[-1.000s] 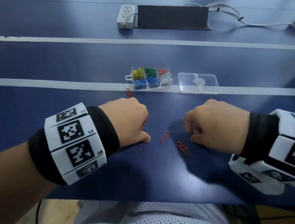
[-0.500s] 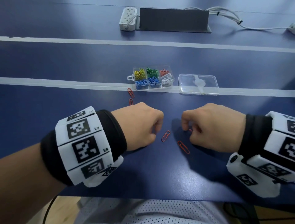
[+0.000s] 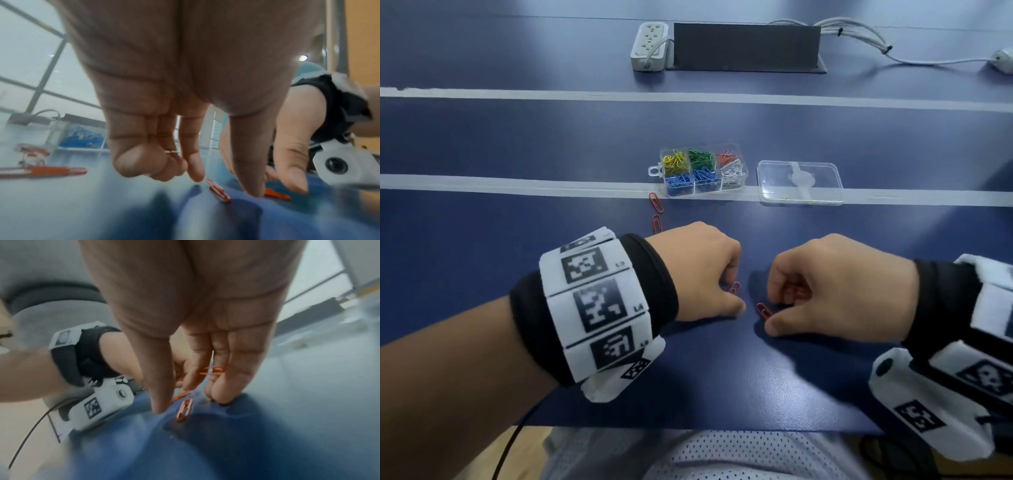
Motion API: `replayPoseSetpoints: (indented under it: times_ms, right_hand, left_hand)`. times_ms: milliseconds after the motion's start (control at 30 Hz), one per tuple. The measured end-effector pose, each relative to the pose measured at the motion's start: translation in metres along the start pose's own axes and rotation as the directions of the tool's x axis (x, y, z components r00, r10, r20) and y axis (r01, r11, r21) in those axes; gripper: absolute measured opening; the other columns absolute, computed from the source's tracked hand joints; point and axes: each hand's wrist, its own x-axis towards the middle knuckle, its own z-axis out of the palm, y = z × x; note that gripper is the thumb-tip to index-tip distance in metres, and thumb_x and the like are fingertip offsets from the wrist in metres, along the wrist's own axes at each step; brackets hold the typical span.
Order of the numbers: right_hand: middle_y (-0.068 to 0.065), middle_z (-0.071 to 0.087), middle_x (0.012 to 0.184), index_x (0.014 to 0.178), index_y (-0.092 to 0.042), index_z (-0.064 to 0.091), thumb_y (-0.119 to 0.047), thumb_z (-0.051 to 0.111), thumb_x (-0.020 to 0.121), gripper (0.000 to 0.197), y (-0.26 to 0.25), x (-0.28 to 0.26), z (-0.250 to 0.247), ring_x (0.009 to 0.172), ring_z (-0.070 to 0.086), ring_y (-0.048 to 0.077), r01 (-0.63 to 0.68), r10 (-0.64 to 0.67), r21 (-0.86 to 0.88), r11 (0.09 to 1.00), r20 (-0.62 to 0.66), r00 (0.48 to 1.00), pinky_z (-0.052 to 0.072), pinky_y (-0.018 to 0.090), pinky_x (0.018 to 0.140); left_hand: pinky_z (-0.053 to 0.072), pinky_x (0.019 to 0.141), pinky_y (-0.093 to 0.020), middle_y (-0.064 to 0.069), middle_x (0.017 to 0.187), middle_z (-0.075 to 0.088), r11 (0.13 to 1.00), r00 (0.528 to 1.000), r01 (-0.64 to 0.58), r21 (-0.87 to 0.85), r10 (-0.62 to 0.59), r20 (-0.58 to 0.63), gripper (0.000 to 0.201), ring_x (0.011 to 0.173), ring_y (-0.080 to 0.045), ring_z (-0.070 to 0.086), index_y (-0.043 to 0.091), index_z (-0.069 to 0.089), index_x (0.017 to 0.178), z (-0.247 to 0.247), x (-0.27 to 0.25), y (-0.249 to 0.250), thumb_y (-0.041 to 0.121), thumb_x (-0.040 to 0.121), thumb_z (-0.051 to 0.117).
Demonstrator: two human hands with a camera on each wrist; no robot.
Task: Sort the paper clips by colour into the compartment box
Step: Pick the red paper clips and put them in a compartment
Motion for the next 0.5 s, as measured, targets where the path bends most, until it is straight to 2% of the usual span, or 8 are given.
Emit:
replayPoseSetpoints:
  times_ms: [67, 133, 200, 267, 367, 433, 500]
  right_hand:
    - [-0.013, 0.051, 0.059, 0.074, -0.029, 0.057, -0.044, 0.070, 0.068, 0.020, -0.006, 0.000, 0.003, 0.056, 0.045, 0.000, 0.062, -0.063, -0.079, 0.995, -0.006, 0.998, 0.046, 0.021, 0.066]
    - [-0.015, 0.047, 0.059, 0.075, -0.032, 0.054, -0.036, 0.065, 0.074, 0.013, -0.010, 0.001, 0.004, 0.058, 0.042, 0.003, 0.102, -0.104, -0.124, 0.987, -0.006, 0.995, 0.043, 0.022, 0.068]
    - [-0.015, 0.043, 0.059, 0.077, -0.032, 0.051, -0.028, 0.059, 0.078, 0.009, -0.013, 0.003, 0.002, 0.063, 0.042, 0.009, 0.129, -0.132, -0.166, 0.978, -0.009, 0.991, 0.041, 0.022, 0.067]
    - [-0.014, 0.041, 0.059, 0.079, -0.031, 0.048, -0.023, 0.056, 0.077, 0.011, -0.015, 0.004, 0.001, 0.065, 0.041, 0.014, 0.141, -0.145, -0.183, 0.973, -0.005, 0.989, 0.040, 0.024, 0.063]
    - [-0.013, 0.043, 0.060, 0.081, -0.031, 0.044, -0.021, 0.055, 0.074, 0.017, -0.015, 0.006, 0.000, 0.059, 0.041, 0.010, 0.159, -0.155, -0.168, 0.973, 0.036, 0.987, 0.035, 0.021, 0.055]
    - [-0.012, 0.045, 0.058, 0.081, -0.033, 0.043, -0.021, 0.056, 0.073, 0.019, -0.012, 0.009, -0.003, 0.054, 0.041, 0.004, 0.145, -0.138, -0.113, 0.983, 0.073, 0.988, 0.032, 0.015, 0.053]
    - [-0.010, 0.052, 0.059, 0.076, -0.036, 0.049, -0.023, 0.058, 0.073, 0.016, -0.010, 0.016, -0.009, 0.054, 0.045, 0.002, 0.112, -0.107, -0.039, 0.993, 0.110, 0.988, 0.034, 0.012, 0.054]
  left_hand:
    - [0.049, 0.078, -0.029, 0.000, 0.087, 0.061, 0.998, 1.000, -0.002, 0.067, 0.002, -0.002, 0.032, 0.086, -0.021, 0.055, 0.016, 0.065, 0.094, -0.001, 0.004, 0.004, 0.043, 0.077, 0.067]
    - [0.049, 0.073, -0.029, -0.003, 0.093, 0.066, 0.996, 1.000, 0.000, 0.088, 0.000, -0.003, 0.028, 0.092, -0.023, 0.059, 0.015, 0.068, 0.093, -0.002, 0.008, 0.009, 0.038, 0.077, 0.069]
    - [0.042, 0.066, -0.027, -0.001, 0.086, 0.064, 0.996, 1.000, -0.003, 0.091, 0.002, 0.015, 0.019, 0.089, -0.023, 0.060, 0.018, 0.069, 0.090, -0.005, 0.009, 0.013, 0.033, 0.079, 0.068]
    - [0.039, 0.064, -0.026, 0.003, 0.072, 0.054, 0.996, 0.999, -0.011, 0.087, 0.008, 0.034, 0.013, 0.078, -0.021, 0.054, 0.019, 0.068, 0.085, -0.006, 0.009, 0.015, 0.031, 0.081, 0.066]
    - [0.044, 0.065, -0.027, 0.003, 0.064, 0.049, 0.997, 0.999, -0.024, 0.068, 0.022, 0.024, 0.020, 0.072, -0.020, 0.051, 0.020, 0.053, 0.065, -0.005, 0.006, 0.013, 0.028, 0.081, 0.062]
    - [0.051, 0.069, -0.027, 0.002, 0.066, 0.055, 1.000, 1.000, -0.024, 0.016, 0.024, 0.013, 0.016, 0.071, -0.020, 0.054, 0.021, 0.053, 0.064, -0.005, 0.003, 0.008, 0.024, 0.079, 0.060]
    - [0.051, 0.070, -0.024, 0.006, 0.063, 0.055, 0.999, 1.000, -0.009, -0.054, 0.009, -0.003, 0.009, 0.064, -0.012, 0.052, 0.022, 0.056, 0.067, -0.007, 0.000, 0.000, 0.021, 0.076, 0.060]
